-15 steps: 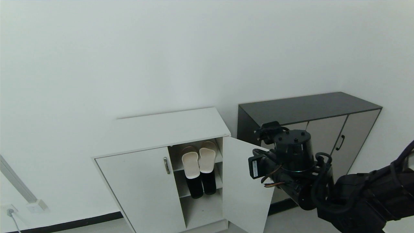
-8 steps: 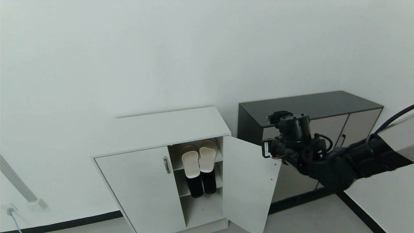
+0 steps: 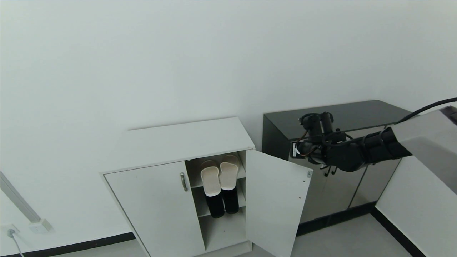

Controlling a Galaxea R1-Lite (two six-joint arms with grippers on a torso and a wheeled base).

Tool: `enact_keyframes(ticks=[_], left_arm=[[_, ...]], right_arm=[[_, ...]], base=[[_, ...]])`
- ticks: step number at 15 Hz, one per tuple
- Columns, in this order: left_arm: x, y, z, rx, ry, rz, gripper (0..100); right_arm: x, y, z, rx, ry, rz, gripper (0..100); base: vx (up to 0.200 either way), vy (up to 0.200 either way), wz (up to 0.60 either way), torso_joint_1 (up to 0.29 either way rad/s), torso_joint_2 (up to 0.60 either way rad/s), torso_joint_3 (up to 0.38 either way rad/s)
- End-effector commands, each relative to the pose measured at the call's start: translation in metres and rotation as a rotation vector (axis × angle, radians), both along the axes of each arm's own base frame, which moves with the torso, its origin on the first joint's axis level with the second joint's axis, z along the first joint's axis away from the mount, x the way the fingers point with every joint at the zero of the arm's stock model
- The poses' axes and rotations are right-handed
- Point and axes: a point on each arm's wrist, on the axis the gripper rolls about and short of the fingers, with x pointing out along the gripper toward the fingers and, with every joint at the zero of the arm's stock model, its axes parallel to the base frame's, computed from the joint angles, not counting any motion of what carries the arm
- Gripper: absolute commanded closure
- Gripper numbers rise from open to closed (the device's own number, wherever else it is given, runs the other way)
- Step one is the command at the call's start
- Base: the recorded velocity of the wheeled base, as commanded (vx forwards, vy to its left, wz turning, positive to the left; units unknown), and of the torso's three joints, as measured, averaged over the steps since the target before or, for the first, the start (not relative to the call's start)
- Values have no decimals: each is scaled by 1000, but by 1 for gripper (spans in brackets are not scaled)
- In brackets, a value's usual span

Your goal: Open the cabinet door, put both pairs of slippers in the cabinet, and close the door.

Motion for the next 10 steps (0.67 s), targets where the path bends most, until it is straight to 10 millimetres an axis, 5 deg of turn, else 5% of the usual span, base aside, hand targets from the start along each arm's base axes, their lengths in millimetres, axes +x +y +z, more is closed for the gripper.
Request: enact_keyframes(ticks=[1,10], left_arm=[[0,0,0,-1,1,1,100],[0,0,0,-2,1,3,100]], right_arm=[[21,1,-28,-13,32,-14,100],[44,-2,-59,-18,38,-46,100]], base=[[0,0,0,0,0,0],[0,0,0,0,0,0]])
